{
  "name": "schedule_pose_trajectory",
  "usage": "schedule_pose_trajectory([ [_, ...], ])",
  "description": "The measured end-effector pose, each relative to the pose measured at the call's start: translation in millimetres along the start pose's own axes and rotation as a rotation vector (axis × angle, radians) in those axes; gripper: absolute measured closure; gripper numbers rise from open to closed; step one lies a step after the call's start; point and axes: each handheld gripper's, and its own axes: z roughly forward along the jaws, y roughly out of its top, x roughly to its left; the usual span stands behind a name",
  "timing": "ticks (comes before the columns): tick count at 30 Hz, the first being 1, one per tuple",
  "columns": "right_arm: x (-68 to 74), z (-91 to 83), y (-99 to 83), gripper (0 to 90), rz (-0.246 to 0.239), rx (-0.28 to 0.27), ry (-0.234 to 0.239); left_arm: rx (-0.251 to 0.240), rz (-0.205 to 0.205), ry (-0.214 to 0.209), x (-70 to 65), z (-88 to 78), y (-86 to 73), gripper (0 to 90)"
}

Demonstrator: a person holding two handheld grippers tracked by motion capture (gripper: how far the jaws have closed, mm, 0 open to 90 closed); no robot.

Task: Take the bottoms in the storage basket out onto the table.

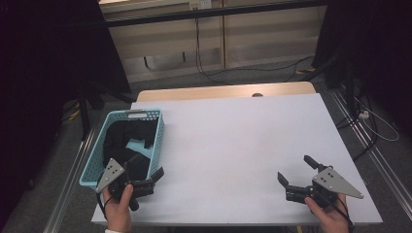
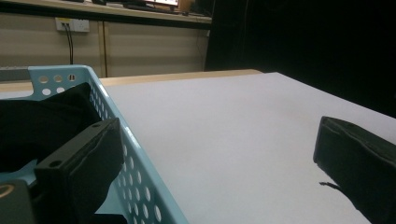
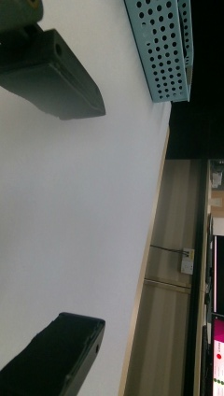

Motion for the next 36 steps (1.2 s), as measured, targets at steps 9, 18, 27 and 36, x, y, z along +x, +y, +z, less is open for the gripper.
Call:
schedule_pose_trajectory([
  [9, -0.1, -0.3, -0.3, 0.0, -0.005, 0.002, 0.005, 0.001, -0.008, 0.001, 1.2, -0.2, 0.9, 1.8],
  [18, 0.3, 1.3, -1.2, 0.0, -0.006, 0.010, 0.014, -0.023, -0.017, -0.012, 0.5, -3.9, 12.0, 1.8],
  [27, 1.2, 4.1, -1.3, 0.0, -0.005, 0.016, 0.024, -0.021, -0.032, -0.023, 3.5, -4.5, 22.4, 1.8],
  [36, 3.8, 5.5, -0.9, 0.0, -0.013, 0.018, 0.037, 0.001, -0.006, -0.015, 16.1, -5.2, 51.0, 1.7],
])
